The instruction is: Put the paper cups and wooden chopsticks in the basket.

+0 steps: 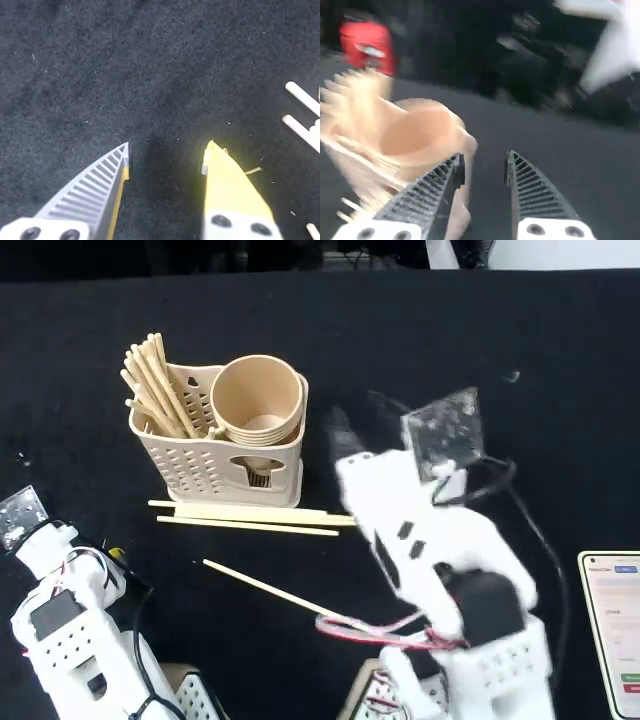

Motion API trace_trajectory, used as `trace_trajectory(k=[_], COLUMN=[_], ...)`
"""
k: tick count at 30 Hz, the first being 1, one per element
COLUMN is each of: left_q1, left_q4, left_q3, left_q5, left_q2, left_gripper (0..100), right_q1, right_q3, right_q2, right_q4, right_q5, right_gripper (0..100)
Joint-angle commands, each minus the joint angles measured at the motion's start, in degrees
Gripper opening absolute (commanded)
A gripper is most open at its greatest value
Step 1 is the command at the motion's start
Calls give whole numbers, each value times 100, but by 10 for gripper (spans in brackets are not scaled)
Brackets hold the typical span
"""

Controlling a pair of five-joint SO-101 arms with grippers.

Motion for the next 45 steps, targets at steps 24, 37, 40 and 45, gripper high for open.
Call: trace_trajectory(k=[24,37,40,45], left_q1=[48,48,31,13], left_q4=[-88,-88,-167,-202], left_q3=[-22,-13,13,57], left_q5=[0,0,0,0], left_q2=[-88,-88,-88,-88], left_gripper=[242,242,242,242], right_q1=[-35,-554,-853,-1108], right_q3=[2299,743,576,716], right_q2=[4031,5481,5516,5481], right_q4=[-4835,-2901,-2356,-2286], right_q5=[-1424,-589,-589,-589], right_gripper=[141,144,144,141])
